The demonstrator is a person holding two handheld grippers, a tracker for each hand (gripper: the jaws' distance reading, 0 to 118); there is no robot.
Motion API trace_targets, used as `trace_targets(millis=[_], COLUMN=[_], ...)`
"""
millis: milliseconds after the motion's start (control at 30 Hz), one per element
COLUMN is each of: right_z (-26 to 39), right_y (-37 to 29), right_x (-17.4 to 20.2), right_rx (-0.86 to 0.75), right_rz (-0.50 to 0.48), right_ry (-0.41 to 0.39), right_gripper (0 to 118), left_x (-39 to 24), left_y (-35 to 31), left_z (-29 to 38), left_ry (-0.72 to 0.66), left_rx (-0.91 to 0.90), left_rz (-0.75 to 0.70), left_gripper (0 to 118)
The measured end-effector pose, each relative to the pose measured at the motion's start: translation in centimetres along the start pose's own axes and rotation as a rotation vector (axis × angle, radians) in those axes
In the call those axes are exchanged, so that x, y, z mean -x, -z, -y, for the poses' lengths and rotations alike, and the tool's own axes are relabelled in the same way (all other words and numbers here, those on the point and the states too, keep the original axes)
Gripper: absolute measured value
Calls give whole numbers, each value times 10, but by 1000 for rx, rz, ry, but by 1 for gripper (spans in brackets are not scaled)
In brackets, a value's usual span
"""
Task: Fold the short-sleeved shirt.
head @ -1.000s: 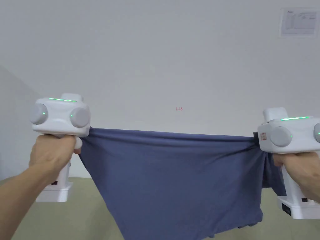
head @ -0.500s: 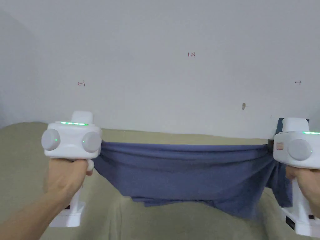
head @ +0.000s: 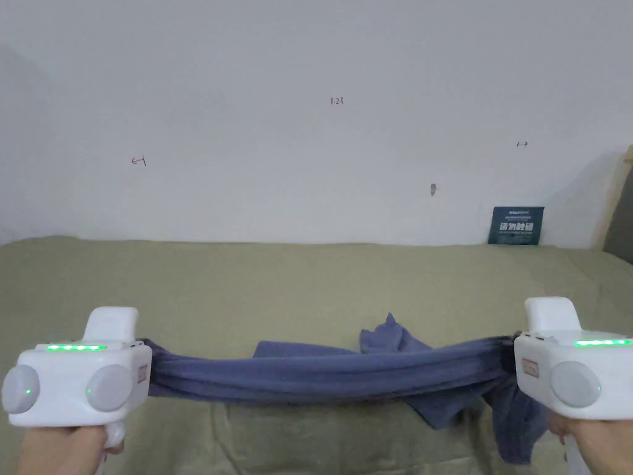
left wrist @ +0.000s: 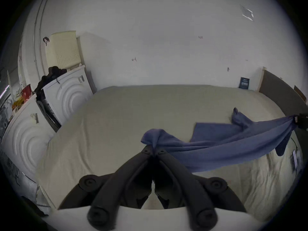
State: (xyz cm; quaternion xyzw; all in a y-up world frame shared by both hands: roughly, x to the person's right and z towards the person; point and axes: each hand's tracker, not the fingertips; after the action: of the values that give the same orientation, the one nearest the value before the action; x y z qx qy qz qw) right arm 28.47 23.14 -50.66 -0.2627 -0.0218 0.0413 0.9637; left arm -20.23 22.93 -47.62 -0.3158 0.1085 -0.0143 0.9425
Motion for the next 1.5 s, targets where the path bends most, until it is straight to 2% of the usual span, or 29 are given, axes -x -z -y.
trace_targets(millis=[33,167,367,533,767,800,833,867,900,933,967,1000,1033,1067,1167,1200,1233,1300,1333,1367,1433,1500], right_z=[16,81,147,182,192,193,195,195,196,197,198,186,180,173,195,196,198,198,201,204,205,208], right_y=[-15,-61,-97,-92,-80,-80,-81,-81,-82,-82,-87,-95,-99,-102,-119,-124,-132,-144,-149,-153,-154,-151], right_x=[-3,-13,-11,-6,-7,-7,-7,-7,-8,-8,-7,-7,-3,2,24,31,39,49,54,58,63,69], right_rx=[24,80,176,244,281,281,277,283,294,316,310,221,266,259,200,173,129,97,71,40,82,81], right_rz=[-10,-25,-46,-33,-34,-33,-33,-29,-21,-23,-17,-19,-29,-33,-65,-69,-66,-76,-83,-88,-146,-142], right_ry=[-21,-3,-26,-27,-16,-18,-16,-12,-10,-3,4,20,3,-3,-18,-28,-39,-34,-7,15,33,36], right_gripper=[3,3,3,3,4,7,20,51,51,65,105,118,110,104,104,102,94,40,8,0,0,0], left_x=[4,12,12,23,27,27,26,26,28,30,30,29,27,26,32,33,35,43,48,54,60,62], left_y=[-13,-51,-77,-73,-67,-68,-69,-70,-72,-73,-72,-76,-85,-88,-85,-88,-95,-103,-109,-112,-115,-110], left_z=[17,84,156,186,189,189,188,187,187,186,187,187,183,180,186,185,187,191,195,197,203,203], left_ry=[3,21,60,24,-23,-24,-23,-26,-33,-33,-36,-37,-39,-18,-1,-4,-4,-30,-49,-49,-60,-44], left_rx=[18,79,198,267,291,288,285,281,278,269,276,268,192,208,189,180,177,168,156,175,184,204], left_rz=[14,37,69,75,102,107,108,112,134,152,157,152,150,144,105,99,100,91,86,104,118,127], left_gripper=[0,0,0,0,0,0,2,12,12,19,55,97,118,116,111,102,86,15,0,0,0,0])
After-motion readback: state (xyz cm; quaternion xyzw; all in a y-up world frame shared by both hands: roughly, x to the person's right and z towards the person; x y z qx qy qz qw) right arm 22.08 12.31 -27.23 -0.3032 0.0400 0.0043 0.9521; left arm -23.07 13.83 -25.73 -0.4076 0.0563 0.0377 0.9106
